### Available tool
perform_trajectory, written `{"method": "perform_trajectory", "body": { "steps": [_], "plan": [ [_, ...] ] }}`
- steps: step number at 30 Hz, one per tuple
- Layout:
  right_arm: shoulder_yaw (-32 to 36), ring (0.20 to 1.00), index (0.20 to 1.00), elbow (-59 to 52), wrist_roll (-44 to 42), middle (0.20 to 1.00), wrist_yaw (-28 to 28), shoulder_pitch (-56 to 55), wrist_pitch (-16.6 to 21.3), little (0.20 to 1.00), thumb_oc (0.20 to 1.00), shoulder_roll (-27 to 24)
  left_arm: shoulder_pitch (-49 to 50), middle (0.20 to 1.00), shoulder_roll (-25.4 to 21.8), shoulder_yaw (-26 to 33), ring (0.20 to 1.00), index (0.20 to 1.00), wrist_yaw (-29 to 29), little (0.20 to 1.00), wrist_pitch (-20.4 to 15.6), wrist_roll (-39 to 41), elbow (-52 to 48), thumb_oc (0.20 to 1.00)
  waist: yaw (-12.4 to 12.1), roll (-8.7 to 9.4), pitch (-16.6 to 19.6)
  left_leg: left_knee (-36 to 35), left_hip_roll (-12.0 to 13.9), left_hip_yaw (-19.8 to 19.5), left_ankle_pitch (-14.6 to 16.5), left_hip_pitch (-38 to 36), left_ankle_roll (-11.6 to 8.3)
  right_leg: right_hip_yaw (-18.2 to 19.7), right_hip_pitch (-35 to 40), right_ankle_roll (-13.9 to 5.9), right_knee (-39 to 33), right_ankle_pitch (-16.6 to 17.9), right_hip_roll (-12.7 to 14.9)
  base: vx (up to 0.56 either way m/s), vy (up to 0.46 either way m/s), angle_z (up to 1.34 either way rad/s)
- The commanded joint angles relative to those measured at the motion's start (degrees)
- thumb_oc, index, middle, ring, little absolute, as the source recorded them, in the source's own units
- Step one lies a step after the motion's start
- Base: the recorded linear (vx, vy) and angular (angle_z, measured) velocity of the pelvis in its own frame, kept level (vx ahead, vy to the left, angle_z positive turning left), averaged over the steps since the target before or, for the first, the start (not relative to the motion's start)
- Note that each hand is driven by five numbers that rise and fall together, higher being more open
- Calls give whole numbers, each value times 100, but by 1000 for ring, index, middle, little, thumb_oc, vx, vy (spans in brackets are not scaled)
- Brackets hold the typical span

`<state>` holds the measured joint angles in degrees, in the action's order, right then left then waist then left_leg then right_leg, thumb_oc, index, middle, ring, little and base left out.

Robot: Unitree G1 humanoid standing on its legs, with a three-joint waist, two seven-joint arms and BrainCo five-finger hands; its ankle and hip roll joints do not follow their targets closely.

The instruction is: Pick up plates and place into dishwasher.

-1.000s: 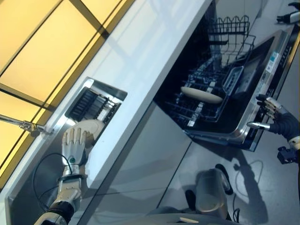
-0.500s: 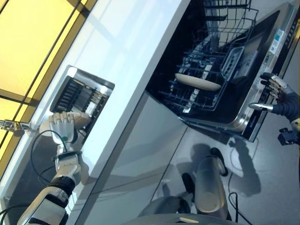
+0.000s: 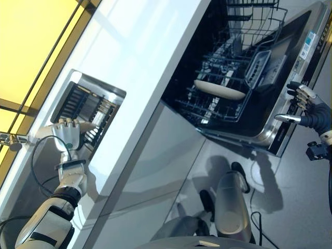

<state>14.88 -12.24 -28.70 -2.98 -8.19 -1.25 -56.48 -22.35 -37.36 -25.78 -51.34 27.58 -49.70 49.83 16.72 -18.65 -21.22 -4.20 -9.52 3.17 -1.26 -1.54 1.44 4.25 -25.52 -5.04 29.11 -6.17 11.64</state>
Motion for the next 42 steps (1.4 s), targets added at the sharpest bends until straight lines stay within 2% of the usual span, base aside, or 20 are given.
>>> {"method": "perform_trajectory", "body": {
  "steps": [1,9,13,19,24,29,35,42],
  "plan": [
    [128,1000,1000,-305,27,1000,-89,6,404,1000,1000,117,38,200,165,122,200,200,24,200,-288,570,242,200,117,265,120,44,-81,-198,-224,53,-197,-20,241,-142,-2014,1584,-341,32,7,2],
    [206,1000,1000,-321,219,1000,-185,-267,496,1000,1000,377,333,200,115,565,200,200,-535,200,-934,1801,130,200,51,253,364,20,-87,-224,-150,-225,-158,-163,673,-155,-2135,1516,-272,35,-4,6],
    [258,1000,1000,-359,298,1000,-202,-471,577,1000,1000,571,555,200,115,949,200,200,-827,200,-1238,1954,-8,200,-32,277,561,36,-78,-239,-85,-379,-125,-274,942,-175,-2184,1446,-227,23,-26,14],
    [256,1000,1000,-409,388,1000,-201,-617,692,1000,1000,861,759,200,-33,1444,200,200,-924,200,-1627,2369,-156,200,-159,313,834,34,-54,-295,-8,-555,-92,-463,1432,-208,-2334,1307,-169,-9,-50,14],
    [242,1000,1000,-477,495,1000,-199,-690,701,1000,1000,1145,986,200,-71,1842,200,200,-986,200,-1803,2546,-360,200,-285,355,1073,16,-26,-349,50,-673,-73,-637,1876,-207,-2529,1167,-130,-9,-61,16],
    [247,1000,1000,-611,533,1000,-142,-858,691,1000,1000,1492,1286,200,-138,2165,200,200,-1046,200,-1849,2575,-639,200,-438,519,1336,36,39,-398,93,-692,-53,-808,2142,-176,-2625,1034,-113,-23,-97,14],
    [323,1000,1000,-783,563,1000,41,-1100,817,1000,1000,1925,1752,200,-211,2618,200,200,-1069,200,-2117,2710,-1014,200,-647,784,1670,45,137,-504,118,-667,-38,-976,2408,-113,-2736,898,-162,-23,-128,8],
    [379,1000,1000,-813,530,1000,149,-1105,995,1000,1000,2223,2124,200,-162,3127,200,200,-973,200,-3056,3200,-1537,200,-906,1053,2049,85,225,-634,157,-626,-50,-1032,2737,-15,-2986,805,-323,-18,-99,8]
  ]
}}
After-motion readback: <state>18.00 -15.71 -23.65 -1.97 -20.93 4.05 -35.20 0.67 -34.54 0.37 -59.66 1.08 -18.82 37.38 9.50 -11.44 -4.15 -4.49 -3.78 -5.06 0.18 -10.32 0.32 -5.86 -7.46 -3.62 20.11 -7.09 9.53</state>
